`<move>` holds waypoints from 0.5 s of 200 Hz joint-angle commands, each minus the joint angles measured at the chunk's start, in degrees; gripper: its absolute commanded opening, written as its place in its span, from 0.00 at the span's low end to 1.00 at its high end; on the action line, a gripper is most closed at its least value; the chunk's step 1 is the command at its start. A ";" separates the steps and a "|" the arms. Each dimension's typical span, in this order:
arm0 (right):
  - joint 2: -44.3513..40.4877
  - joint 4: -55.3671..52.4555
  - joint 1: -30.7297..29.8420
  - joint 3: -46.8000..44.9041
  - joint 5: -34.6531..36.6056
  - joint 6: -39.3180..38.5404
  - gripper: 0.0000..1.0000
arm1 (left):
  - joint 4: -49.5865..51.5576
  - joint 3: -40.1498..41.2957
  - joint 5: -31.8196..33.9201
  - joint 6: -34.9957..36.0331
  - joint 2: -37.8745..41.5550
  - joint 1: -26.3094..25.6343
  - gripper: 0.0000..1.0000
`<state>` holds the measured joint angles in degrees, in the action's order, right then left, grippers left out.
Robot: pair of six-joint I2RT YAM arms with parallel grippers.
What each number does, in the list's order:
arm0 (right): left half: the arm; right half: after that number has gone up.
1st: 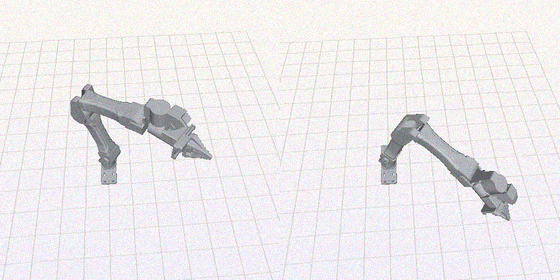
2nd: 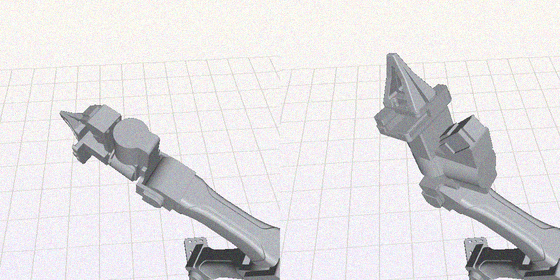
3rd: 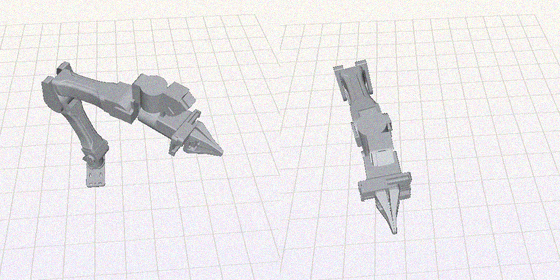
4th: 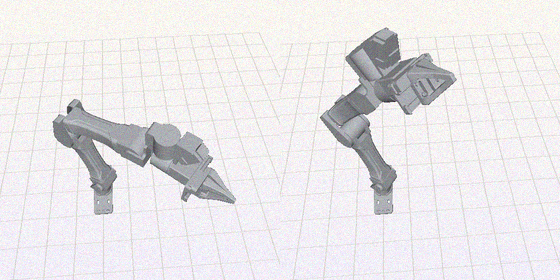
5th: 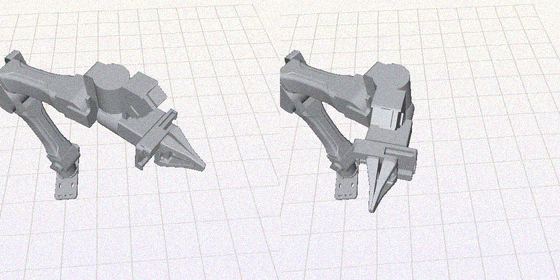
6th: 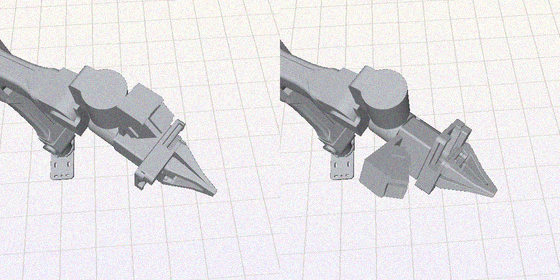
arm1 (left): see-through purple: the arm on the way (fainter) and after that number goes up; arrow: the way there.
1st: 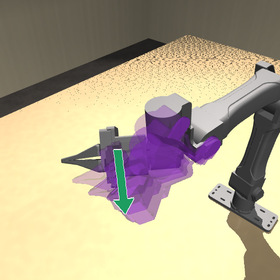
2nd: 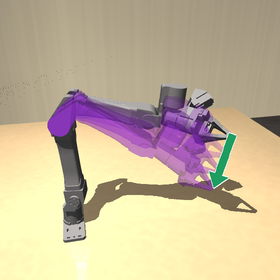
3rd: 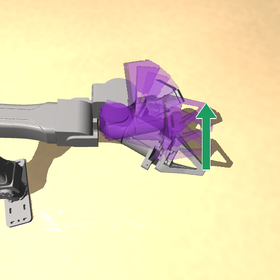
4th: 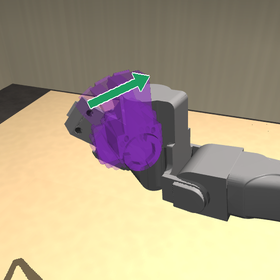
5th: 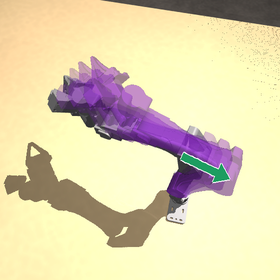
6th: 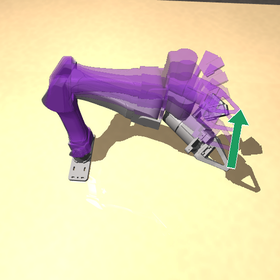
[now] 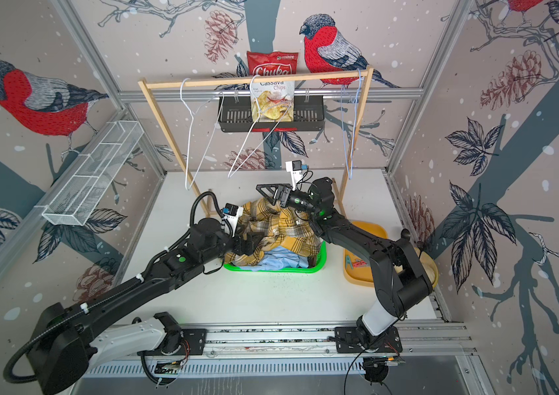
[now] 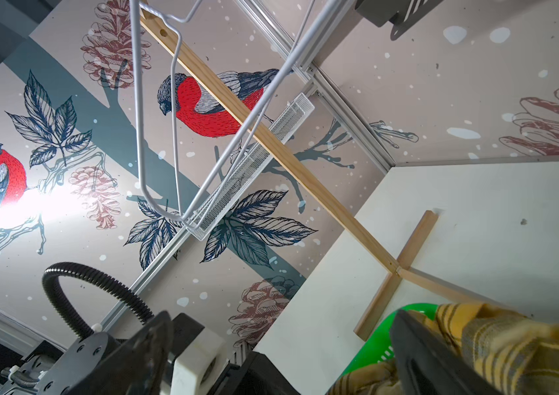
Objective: Remove the clothespins securing long-sleeve shirts to the hanger
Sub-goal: Adjust the long-sleeve shirt at the bin.
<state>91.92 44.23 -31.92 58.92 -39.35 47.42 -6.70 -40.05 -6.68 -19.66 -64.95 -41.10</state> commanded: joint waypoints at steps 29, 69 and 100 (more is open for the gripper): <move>-1.78 -3.88 -0.02 -0.82 1.01 -2.42 1.00 | -14.63 -3.91 2.01 3.40 -8.04 -6.16 0.97; -2.10 -4.42 0.35 -1.04 1.44 -1.66 1.00 | -21.76 -5.87 3.25 3.10 -16.43 -6.36 0.97; -1.73 -2.95 0.88 -1.67 1.31 -0.06 1.00 | -25.92 -6.61 2.81 2.44 -21.19 -6.83 0.85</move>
<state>90.15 39.09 -31.38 57.67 -38.28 46.39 -24.77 -46.06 -4.16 -16.97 -84.18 -47.55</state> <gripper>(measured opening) 0.995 0.917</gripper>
